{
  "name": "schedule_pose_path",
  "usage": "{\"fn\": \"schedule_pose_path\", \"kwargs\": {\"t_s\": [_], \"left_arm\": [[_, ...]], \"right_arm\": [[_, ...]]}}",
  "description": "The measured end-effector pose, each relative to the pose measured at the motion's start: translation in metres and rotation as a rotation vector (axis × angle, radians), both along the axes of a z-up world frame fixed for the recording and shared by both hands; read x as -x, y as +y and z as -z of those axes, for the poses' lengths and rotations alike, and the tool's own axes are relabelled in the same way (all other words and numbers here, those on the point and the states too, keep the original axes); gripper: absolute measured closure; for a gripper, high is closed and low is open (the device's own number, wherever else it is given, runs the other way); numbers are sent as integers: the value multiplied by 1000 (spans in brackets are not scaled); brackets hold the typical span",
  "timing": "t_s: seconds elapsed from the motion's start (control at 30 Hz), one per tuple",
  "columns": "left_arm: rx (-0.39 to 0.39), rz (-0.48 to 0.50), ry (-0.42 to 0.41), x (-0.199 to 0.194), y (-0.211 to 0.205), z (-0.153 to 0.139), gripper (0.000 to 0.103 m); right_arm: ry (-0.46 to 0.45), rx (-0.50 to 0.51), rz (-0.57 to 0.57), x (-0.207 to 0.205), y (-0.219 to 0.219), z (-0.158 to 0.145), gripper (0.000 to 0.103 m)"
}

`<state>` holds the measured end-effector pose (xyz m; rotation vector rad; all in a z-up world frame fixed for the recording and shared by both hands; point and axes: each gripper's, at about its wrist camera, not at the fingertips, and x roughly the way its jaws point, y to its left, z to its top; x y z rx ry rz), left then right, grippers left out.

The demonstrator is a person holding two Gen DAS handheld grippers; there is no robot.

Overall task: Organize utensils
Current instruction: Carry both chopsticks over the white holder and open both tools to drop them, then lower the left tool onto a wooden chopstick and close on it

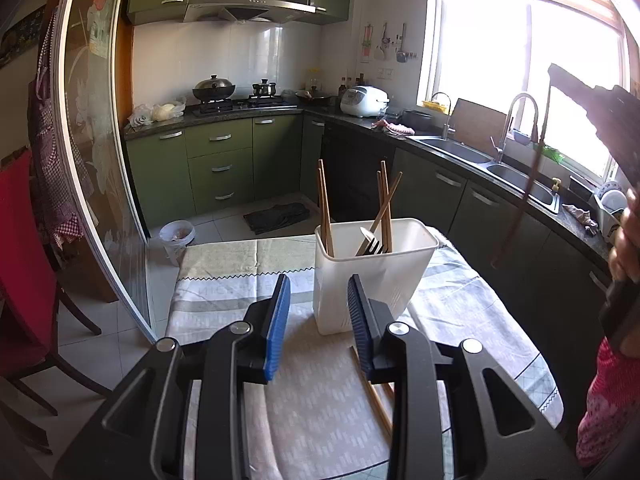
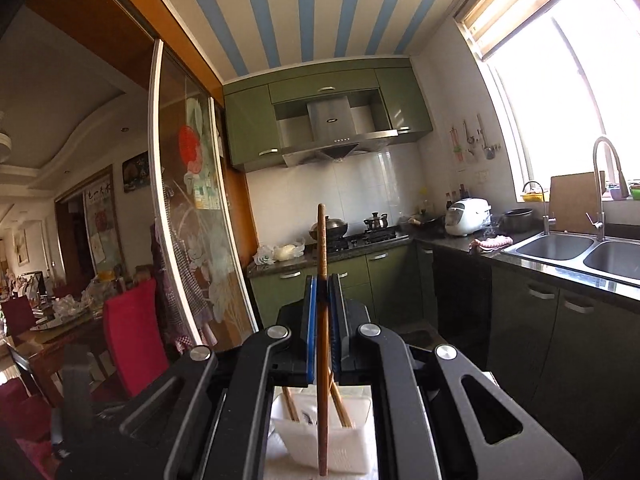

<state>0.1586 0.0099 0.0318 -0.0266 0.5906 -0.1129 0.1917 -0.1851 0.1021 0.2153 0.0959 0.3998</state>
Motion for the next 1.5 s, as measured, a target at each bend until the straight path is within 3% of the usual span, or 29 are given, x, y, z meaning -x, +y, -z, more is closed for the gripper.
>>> {"fn": "schedule_pose_path", "kwargs": {"t_s": [0.17, 0.3, 0.43, 0.73, 0.8, 0.83, 0.87, 1.07, 1.27, 1.4, 1.5], "left_arm": [[-12, -10, 11, 9, 9, 5, 75], [-6, -4, 37, 10, 11, 14, 74], [-4, 7, 71, 7, 9, 23, 74], [10, 33, 165, -4, -8, 50, 75], [-2, 43, 184, -6, -16, 55, 75], [-6, 48, 197, -7, -20, 57, 75], [-7, 54, 213, -9, -24, 61, 75], [17, 70, 369, -27, -47, 93, 75], [43, 52, 554, -55, -66, 142, 75], [34, 13, 599, -72, -72, 161, 75], [8, -23, 587, -81, -78, 165, 75]], "right_arm": [[81, 29, 31, -76, 26, 9, 96], [159, 63, 51, -111, 38, 31, 96], [183, 75, 49, -110, 36, 53, 96], [279, 204, -7, -99, 55, 108, 96], [298, 222, -25, -98, 58, 114, 87], [293, 226, -23, -95, 58, 116, 78], [281, 224, -20, -91, 56, 115, 77], [249, 177, 6, -33, 21, 104, 77], [314, 162, 38, 40, -32, 139, 77], [385, 121, 62, 74, -72, 168, 77], [415, 75, 98, 90, -105, 179, 77]]}}
